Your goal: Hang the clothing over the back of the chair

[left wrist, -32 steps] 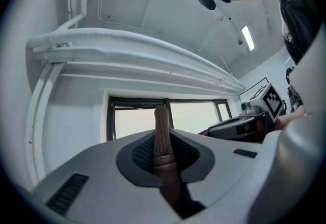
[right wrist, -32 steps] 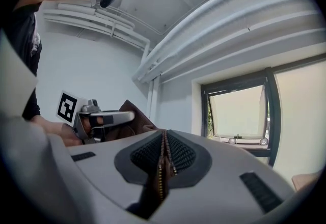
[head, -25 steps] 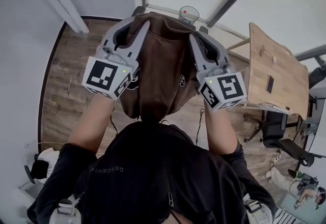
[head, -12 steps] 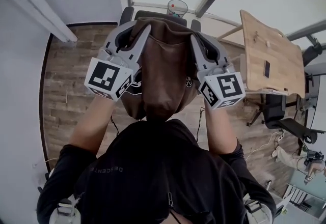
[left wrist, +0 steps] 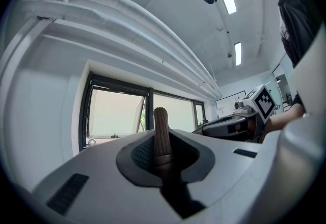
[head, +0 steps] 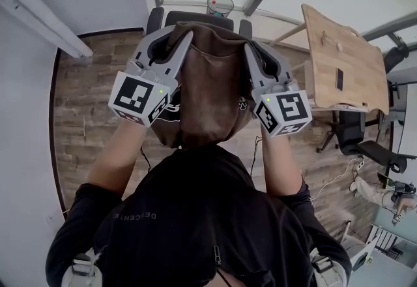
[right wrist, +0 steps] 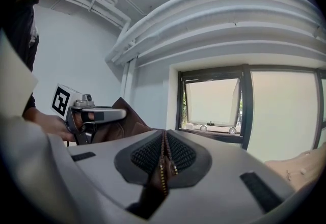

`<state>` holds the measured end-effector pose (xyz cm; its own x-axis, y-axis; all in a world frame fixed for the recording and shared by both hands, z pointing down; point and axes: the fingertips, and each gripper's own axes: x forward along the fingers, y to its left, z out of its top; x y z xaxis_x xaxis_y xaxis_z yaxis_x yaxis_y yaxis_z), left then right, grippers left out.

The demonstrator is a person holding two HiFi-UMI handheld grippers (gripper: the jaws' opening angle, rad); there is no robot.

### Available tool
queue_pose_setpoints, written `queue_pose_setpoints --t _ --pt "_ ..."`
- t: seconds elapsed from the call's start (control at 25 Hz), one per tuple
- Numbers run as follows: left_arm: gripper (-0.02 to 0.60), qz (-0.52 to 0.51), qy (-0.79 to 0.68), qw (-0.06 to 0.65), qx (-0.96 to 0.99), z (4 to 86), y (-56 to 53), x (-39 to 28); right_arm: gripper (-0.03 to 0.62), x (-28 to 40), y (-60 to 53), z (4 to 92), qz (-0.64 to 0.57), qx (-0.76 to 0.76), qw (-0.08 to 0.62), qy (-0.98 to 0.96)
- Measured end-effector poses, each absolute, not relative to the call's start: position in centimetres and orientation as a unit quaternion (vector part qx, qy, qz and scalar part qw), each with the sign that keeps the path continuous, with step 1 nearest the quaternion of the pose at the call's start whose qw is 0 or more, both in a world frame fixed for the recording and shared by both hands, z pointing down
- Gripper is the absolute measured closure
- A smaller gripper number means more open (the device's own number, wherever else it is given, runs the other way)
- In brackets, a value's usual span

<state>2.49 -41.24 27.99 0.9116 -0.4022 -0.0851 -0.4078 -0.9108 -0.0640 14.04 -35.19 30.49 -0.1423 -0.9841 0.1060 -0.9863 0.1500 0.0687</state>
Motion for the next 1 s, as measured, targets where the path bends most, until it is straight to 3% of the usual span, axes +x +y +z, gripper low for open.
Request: queue_pose_setpoints --t 1.0 --pt "0.531 -0.023 0.215 0.011 -0.976 36.2 -45.9 4.9 0.548 16.3 -39.4 37.9 0.064 0.618 0.075 -0.78"
